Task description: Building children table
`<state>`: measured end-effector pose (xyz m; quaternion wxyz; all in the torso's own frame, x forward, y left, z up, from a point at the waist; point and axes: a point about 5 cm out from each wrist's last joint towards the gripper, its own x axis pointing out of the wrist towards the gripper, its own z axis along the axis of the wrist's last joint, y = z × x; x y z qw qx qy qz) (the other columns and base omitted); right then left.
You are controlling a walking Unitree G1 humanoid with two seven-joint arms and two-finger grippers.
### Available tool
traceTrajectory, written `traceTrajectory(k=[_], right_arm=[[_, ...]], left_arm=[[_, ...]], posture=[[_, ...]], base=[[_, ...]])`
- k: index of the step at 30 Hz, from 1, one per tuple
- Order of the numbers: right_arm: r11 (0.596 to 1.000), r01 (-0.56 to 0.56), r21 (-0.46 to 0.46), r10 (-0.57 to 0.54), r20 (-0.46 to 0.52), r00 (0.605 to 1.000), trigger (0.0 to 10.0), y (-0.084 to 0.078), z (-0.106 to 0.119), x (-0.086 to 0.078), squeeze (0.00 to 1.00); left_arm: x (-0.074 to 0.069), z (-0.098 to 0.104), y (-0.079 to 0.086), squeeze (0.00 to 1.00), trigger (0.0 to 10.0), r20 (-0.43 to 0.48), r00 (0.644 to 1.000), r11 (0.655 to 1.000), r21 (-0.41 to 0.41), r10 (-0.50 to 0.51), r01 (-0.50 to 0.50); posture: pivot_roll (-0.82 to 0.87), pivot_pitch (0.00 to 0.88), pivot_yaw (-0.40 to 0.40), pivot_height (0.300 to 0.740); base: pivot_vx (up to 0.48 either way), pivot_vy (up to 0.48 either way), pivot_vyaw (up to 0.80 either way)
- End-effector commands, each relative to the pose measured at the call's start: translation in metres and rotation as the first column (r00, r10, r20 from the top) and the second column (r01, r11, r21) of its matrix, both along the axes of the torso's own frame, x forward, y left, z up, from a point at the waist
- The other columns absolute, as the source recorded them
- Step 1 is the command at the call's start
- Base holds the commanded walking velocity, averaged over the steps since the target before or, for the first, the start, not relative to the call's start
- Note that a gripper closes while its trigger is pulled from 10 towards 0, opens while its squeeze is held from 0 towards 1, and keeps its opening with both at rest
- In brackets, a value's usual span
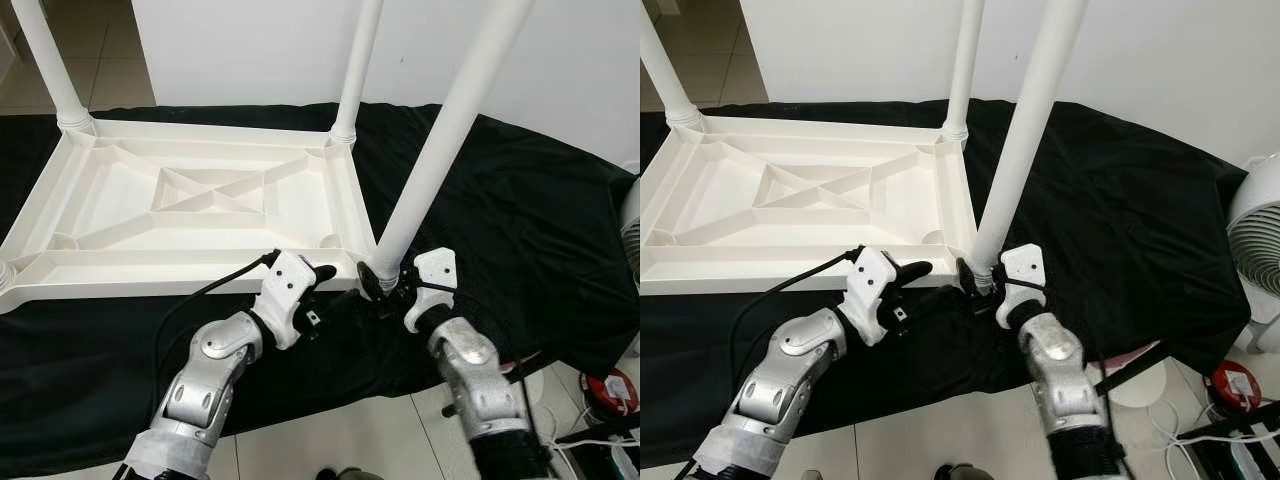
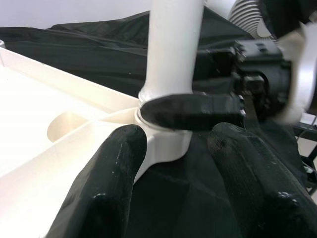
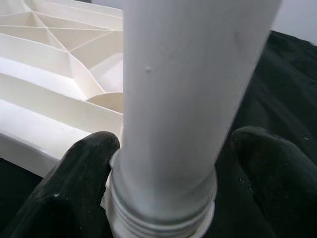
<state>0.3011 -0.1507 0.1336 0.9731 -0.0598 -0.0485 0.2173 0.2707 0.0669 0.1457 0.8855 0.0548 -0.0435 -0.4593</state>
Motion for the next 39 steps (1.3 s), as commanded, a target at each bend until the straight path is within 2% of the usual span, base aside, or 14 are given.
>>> traceTrajectory(k=[1,6,7,10,11,14,15,16,17,22,28,29,37,39], right_arm=[[0.998,-0.060,-0.032,0.060,-0.002,0.998,10.0,-0.008,0.001,0.004,0.00],[0.993,-0.106,-0.061,0.106,-0.001,0.994,10.0,-0.009,0.002,0.006,0.00],[0.983,-0.154,-0.096,0.154,-0.007,0.988,10.0,-0.008,0.003,0.011,0.00],[0.983,-0.154,-0.096,0.154,-0.007,0.988,10.0,-0.008,0.003,0.011,0.00],[0.969,-0.211,-0.128,0.209,-0.022,0.978,10.0,-0.005,0.003,0.016,0.00],[0.969,-0.211,-0.128,0.209,-0.022,0.978,10.0,-0.005,0.003,0.016,0.00],[0.955,-0.256,-0.151,0.253,-0.040,0.967,8.2,-0.001,0.003,0.022,0.00],[0.955,-0.256,-0.151,0.253,-0.040,0.967,8.2,-0.001,0.003,0.022,0.00],[0.942,-0.291,-0.169,0.286,-0.053,0.957,0.0,0.003,0.002,0.027,0.00],[0.925,-0.335,-0.180,0.328,-0.073,0.942,0.0,0.005,0.001,0.030,0.00],[0.928,-0.341,-0.150,0.331,-0.086,0.940,0.0,0.001,-0.001,0.030,0.00],[0.935,-0.325,-0.140,0.315,-0.091,0.945,10.0,-0.001,-0.001,0.031,0.00],[0.962,-0.246,-0.120,0.235,-0.093,0.967,10.0,-0.003,-0.001,0.035,0.00],[0.980,-0.169,-0.106,0.160,-0.087,0.983,10.0,-0.001,-0.002,0.035,0.00]], left_arm=[[-0.002,-0.001,-0.001,0.00,10.0,-0.002,1.000,1.000,0.010,0.019,-0.019],[-0.003,-0.002,-0.001,0.00,10.0,-0.002,1.000,1.000,0.012,0.011,-0.011],[-0.003,-0.002,-0.001,0.00,10.0,-0.001,1.000,1.000,0.016,0.004,-0.003],[-0.003,-0.002,-0.001,0.00,10.0,-0.001,1.000,1.000,0.016,0.004,-0.003],[-0.002,-0.001,-0.002,0.00,10.0,0.001,1.000,1.000,0.018,-0.001,0.001],[-0.002,-0.001,-0.002,0.00,10.0,0.001,1.000,1.000,0.018,-0.001,0.001],[0.000,0.000,-0.003,0.00,10.0,0.006,1.000,1.000,0.019,-0.001,0.001],[0.000,0.000,-0.003,0.00,10.0,0.006,1.000,1.000,0.019,-0.001,0.001],[0.001,0.001,-0.003,0.00,10.0,0.011,1.000,1.000,0.019,0.003,-0.003],[0.003,0.003,-0.003,0.00,10.0,0.019,1.000,1.000,0.018,0.014,-0.014],[0.004,0.003,-0.004,0.00,10.0,0.022,1.000,1.000,0.016,0.016,-0.016],[0.004,0.003,-0.005,0.00,10.0,0.022,1.000,1.000,0.016,0.013,-0.014],[0.005,0.002,-0.005,0.00,10.0,0.020,1.000,1.000,0.019,0.008,-0.008],[0.005,0.002,-0.006,0.00,10.0,0.016,1.000,1.000,0.021,0.005,-0.005]], posture=[[0.05,0.077,-0.077,0.740],[0.05,0.077,-0.074,0.740],[0.05,0.076,-0.073,0.740],[0.05,0.076,-0.073,0.740],[0.05,0.072,-0.072,0.740],[0.05,0.072,-0.072,0.740],[0.06,0.065,-0.078,0.740],[0.06,0.065,-0.078,0.740],[0.06,0.063,-0.081,0.740],[0.07,0.051,-0.092,0.740],[0.06,0.049,-0.091,0.740],[0.06,0.049,-0.091,0.740],[0.05,0.053,-0.087,0.740],[0.05,0.056,-0.085,0.740]], base=[[0.000,0.000,0.00],[0.000,0.000,0.00],[0.000,0.000,0.00],[0.000,0.000,0.00],[0.000,0.000,0.00],[0.000,0.000,0.00],[0.000,0.000,0.00],[0.000,0.000,0.00],[0.000,0.000,0.00],[0.000,0.000,0.00],[0.000,0.000,0.00],[0.000,0.000,0.00],[0.000,0.000,0.00],[0.000,0.000,0.00]])
